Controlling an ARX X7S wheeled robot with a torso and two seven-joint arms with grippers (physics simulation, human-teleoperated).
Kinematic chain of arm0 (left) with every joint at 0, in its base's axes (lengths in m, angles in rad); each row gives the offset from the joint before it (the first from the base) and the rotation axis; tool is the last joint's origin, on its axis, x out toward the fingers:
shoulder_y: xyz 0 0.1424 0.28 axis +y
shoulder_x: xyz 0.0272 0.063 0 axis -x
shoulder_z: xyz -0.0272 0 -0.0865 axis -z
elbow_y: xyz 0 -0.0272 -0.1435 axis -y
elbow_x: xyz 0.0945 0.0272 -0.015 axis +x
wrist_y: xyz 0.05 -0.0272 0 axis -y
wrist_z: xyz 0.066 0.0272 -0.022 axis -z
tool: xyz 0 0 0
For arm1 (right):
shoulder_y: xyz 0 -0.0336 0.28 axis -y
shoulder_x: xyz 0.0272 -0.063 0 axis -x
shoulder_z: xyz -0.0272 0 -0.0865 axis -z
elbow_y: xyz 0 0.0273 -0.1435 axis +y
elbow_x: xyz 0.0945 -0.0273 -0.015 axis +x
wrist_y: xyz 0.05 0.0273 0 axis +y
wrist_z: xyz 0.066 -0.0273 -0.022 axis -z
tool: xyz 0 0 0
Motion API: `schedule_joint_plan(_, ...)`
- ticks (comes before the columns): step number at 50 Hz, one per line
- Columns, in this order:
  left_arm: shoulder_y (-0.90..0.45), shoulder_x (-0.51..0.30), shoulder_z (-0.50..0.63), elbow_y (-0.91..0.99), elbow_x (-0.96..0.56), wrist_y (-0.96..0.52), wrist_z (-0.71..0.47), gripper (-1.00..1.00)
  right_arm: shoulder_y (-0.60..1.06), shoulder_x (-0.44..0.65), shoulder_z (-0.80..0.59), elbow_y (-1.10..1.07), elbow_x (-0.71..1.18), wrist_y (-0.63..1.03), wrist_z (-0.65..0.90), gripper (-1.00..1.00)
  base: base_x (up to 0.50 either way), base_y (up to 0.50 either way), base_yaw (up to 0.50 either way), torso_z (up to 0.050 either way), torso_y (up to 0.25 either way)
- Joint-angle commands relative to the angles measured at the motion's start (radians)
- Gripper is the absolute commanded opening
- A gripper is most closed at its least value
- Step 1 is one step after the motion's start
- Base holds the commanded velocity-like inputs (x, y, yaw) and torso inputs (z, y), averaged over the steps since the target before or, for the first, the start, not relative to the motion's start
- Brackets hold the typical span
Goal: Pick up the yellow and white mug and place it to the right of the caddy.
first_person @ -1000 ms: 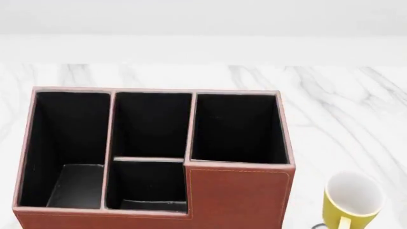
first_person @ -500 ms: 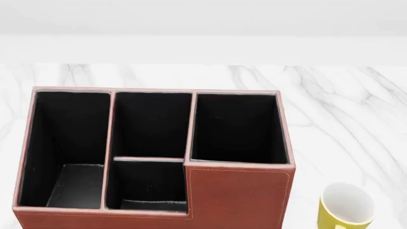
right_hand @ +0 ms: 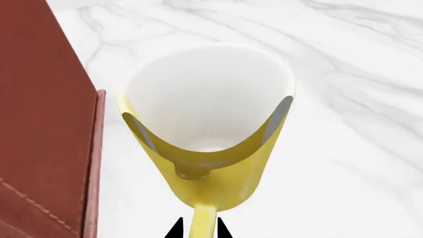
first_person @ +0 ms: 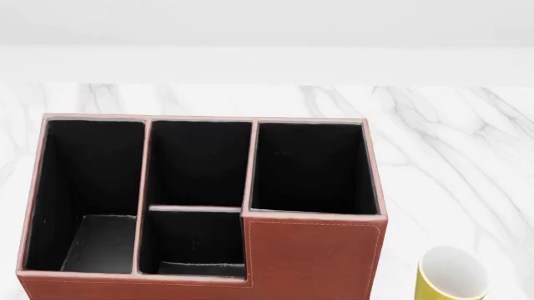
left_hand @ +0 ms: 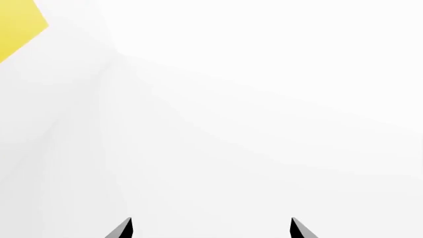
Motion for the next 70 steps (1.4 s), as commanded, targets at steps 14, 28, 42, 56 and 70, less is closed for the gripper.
schedule_joint_plan(14, -0.002, 0.0, 0.002, 0.0, 0.001, -0.002, 0.002, 1.0, -0.005, -0.015, 0.025, 0.027, -0.025, 0.017, -0.003, -1.0, 0.0, 0.0, 0.0, 0.001, 0.001)
schedule_joint_plan(28, -0.004, 0.0, 0.001, 0.0, 0.0, -0.004, 0.003, 1.0, -0.008, -0.015, 0.031, 0.032, -0.029, 0.024, 0.012, 1.0, 0.0, 0.0, 0.0, 0.0, 0.0)
schedule_joint_plan(42, -0.001, 0.0, -0.005, 0.0, -0.006, 0.0, 0.003, 1.0, -0.011, -0.011, 0.04, 0.028, -0.03, 0.03, 0.013, 1.0, 0.0, 0.0, 0.0, 0.0, 0.0)
schedule_joint_plan(56, -0.001, 0.0, -0.004, 0.0, -0.005, -0.001, 0.003, 1.0, -0.012, 0.007, 0.043, -0.005, -0.054, 0.021, 0.046, 1.0, 0.0, 0.0, 0.0, 0.0, 0.0)
schedule_joint_plan(70, -0.008, 0.0, 0.002, 0.0, -0.001, -0.007, 0.008, 1.0, -0.015, 0.018, 0.048, -0.026, -0.069, 0.018, 0.062, 1.0, 0.0, 0.0, 0.0, 0.0, 0.0)
